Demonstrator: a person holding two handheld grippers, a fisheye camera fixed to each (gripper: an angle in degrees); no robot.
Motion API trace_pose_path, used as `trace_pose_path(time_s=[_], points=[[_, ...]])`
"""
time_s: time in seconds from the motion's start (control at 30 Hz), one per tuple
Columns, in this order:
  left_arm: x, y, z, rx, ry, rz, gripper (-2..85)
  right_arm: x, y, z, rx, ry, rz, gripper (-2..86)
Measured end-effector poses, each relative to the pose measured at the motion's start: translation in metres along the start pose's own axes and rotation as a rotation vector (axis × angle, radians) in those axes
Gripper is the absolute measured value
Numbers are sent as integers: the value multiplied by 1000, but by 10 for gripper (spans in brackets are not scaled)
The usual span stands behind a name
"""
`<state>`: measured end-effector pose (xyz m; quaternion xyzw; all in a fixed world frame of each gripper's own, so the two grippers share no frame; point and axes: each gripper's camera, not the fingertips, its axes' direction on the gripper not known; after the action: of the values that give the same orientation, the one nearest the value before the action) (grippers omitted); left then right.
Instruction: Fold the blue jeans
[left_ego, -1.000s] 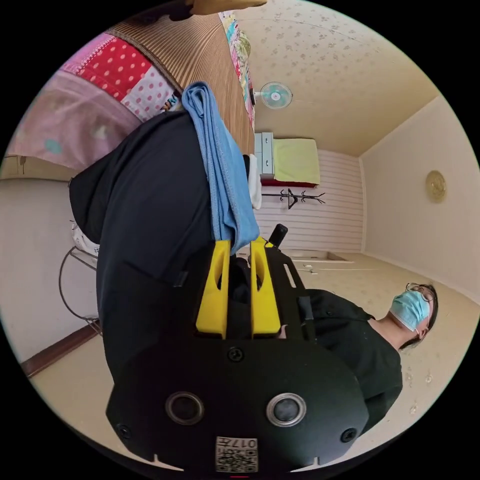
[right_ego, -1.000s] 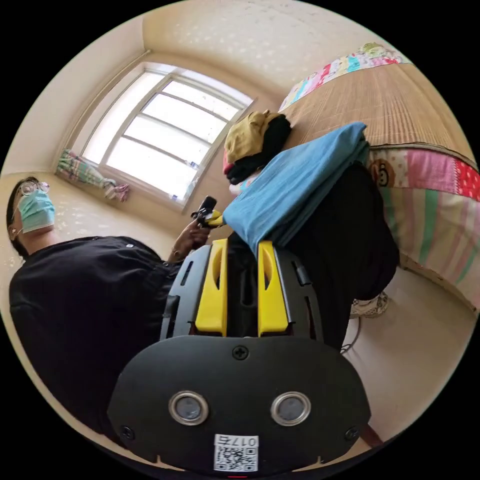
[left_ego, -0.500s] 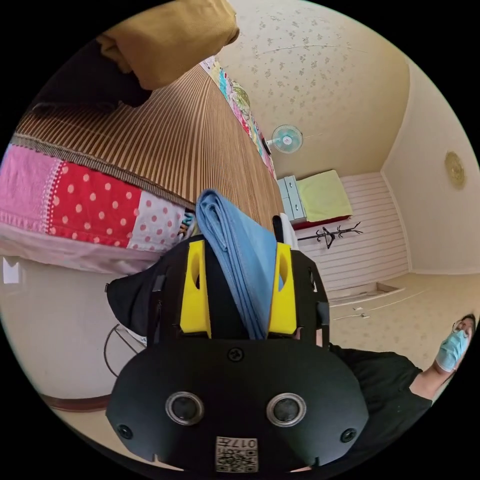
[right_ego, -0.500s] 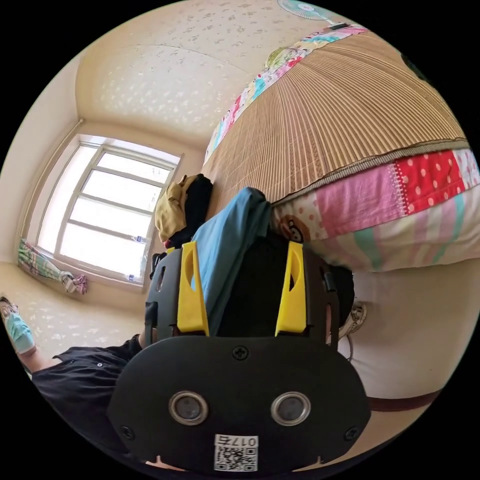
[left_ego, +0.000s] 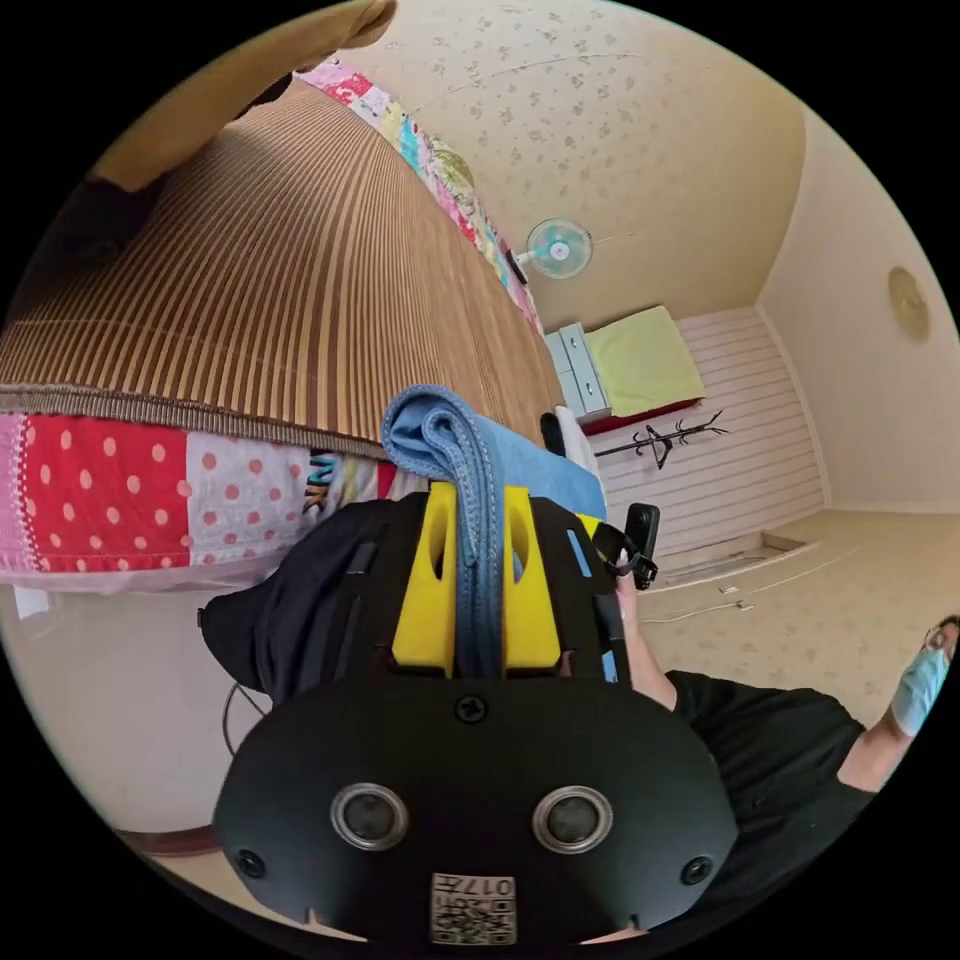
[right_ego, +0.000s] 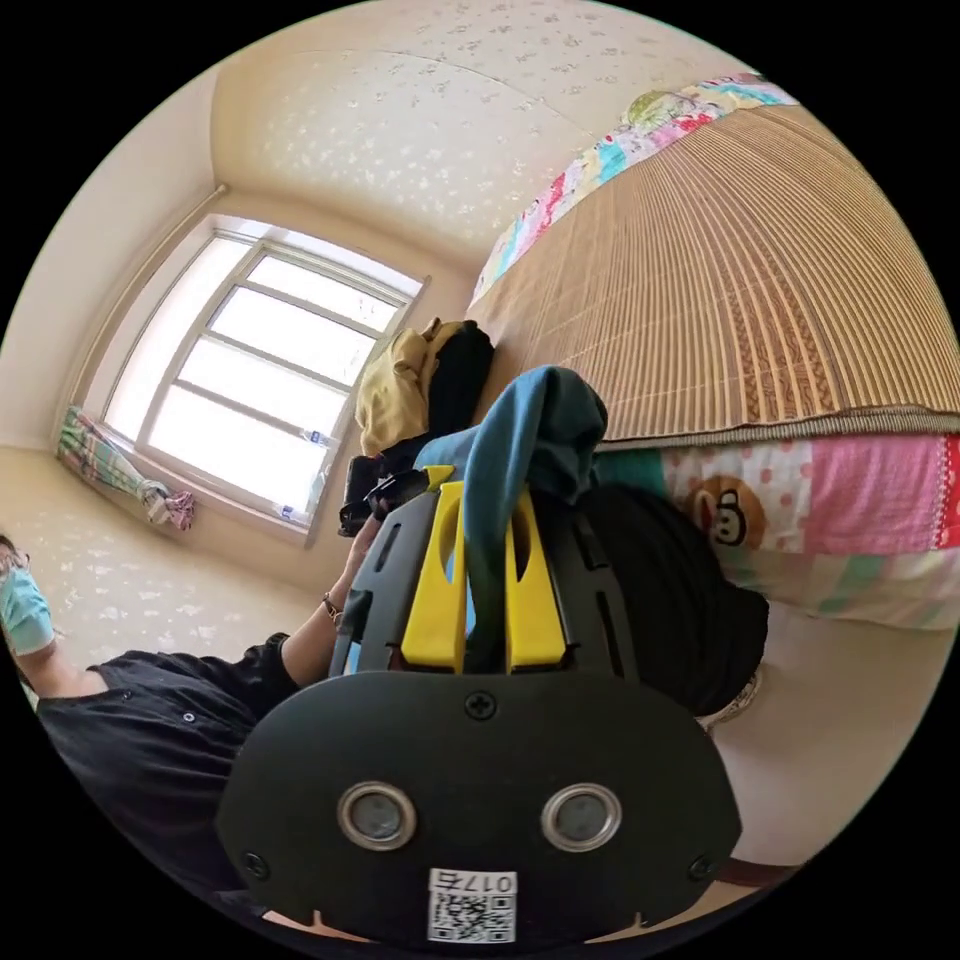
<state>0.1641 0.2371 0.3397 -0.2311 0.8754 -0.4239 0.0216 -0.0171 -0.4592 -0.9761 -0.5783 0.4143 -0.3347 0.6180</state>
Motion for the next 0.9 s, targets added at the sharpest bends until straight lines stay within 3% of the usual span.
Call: trace_pose_path(time_s=[0.2,0.33,0.53,0.63,0.7,0.77,0.9], points=[[114,106,-100,359,19,283,66,-129,25,-45,82,-159,-373,35],[176,159,-186,553,-60,384,66,-192,11,-44,125,-260,-477,19],[225,81,-304,632,-320,420,70,-295,-94,32,111,-214,-619,21],[216,-21,-361,652,-478,330,95,-325,-202,109,74,-111,-545,51],[181,-74,-392,621,-521,156,126,-305,-269,163,-24,-34,-311,91],[117,-92,-414,590,-503,-71,153,-283,-276,176,-29,25,-218,107],[55,-44,-398,591,-500,-84,140,-237,-219,161,-53,72,-304,103]])
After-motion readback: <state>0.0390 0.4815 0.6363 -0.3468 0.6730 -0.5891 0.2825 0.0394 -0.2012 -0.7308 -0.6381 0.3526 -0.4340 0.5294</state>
